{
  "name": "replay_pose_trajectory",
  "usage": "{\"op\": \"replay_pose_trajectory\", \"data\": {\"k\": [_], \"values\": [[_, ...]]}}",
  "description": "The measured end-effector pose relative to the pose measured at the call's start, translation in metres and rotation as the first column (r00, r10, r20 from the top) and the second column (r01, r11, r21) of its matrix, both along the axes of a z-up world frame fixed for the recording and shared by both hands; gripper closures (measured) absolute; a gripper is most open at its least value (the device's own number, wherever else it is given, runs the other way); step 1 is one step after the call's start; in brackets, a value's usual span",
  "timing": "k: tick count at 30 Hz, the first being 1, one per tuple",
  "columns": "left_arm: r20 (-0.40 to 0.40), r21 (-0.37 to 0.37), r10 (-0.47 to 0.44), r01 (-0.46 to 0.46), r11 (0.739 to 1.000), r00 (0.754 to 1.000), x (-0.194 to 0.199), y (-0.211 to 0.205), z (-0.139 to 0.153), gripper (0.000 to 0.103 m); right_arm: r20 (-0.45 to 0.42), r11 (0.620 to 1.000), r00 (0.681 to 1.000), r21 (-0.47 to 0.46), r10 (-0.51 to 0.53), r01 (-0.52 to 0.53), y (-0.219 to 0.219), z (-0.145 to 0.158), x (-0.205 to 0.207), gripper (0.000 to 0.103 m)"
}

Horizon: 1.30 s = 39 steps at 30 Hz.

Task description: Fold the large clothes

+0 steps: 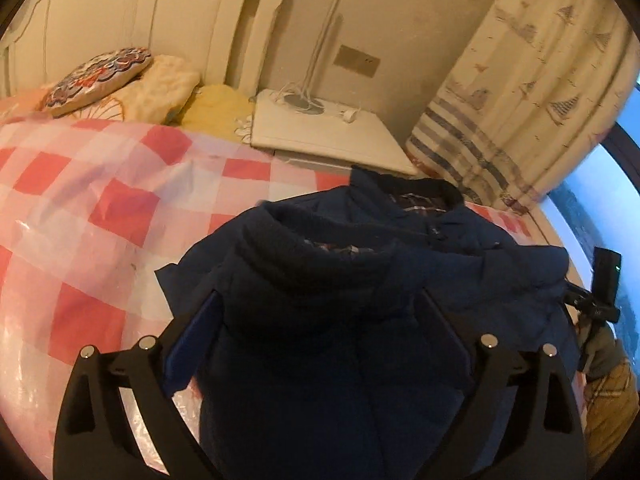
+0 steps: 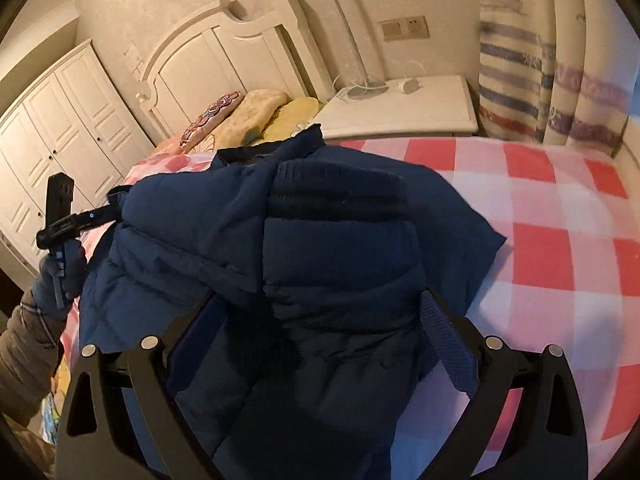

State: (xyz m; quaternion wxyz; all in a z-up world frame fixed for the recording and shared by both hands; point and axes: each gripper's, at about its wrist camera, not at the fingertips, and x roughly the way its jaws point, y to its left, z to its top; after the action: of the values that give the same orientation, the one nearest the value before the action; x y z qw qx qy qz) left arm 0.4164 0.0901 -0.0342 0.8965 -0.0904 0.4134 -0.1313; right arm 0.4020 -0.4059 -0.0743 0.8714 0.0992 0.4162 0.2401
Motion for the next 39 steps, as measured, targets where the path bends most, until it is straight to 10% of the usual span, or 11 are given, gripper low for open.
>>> {"op": "replay_pose_trajectory", "data": {"k": [2,4,14,18,23,32,39], "values": [[0.024,0.034,0.068,-0.068,0.997,0.997,-0.003,0.001,0.001,0.063,0.071,1.000,0.998,-0.001,-0.001,0.001,0.002,0.007,-0.008,0.048],[0.063,-0.015,0.100,-0.099,0.995,0.993,-0.016,0.009,0.005,0.082,0.157,1.000,0.988,-0.007,-0.013,0.014,0.004,0.021,-0.025,0.069],[0.331,0.086,0.075,-0.109,0.990,0.941,-0.092,-0.013,0.074,0.090,0.397,0.992,0.916,-0.083,-0.056,0.096,0.022,0.086,-0.096,0.088],[0.399,0.088,0.093,-0.139,0.986,0.912,-0.072,-0.018,0.128,0.090,0.476,0.986,0.871,-0.045,-0.121,0.162,0.026,0.131,-0.084,0.089],[0.347,0.174,0.169,-0.241,0.955,0.922,0.016,-0.022,0.144,0.090,0.395,0.964,0.889,-0.035,-0.229,0.264,0.017,0.142,0.005,0.089],[0.150,0.369,0.296,-0.331,0.868,0.943,0.119,-0.041,-0.005,0.079,0.084,0.910,0.935,-0.215,-0.346,0.356,0.028,-0.002,0.113,0.086],[0.074,0.224,0.333,-0.341,0.913,0.940,0.123,-0.015,-0.023,0.031,0.026,0.920,0.937,-0.179,-0.349,0.348,0.025,-0.013,0.115,0.055]]}}
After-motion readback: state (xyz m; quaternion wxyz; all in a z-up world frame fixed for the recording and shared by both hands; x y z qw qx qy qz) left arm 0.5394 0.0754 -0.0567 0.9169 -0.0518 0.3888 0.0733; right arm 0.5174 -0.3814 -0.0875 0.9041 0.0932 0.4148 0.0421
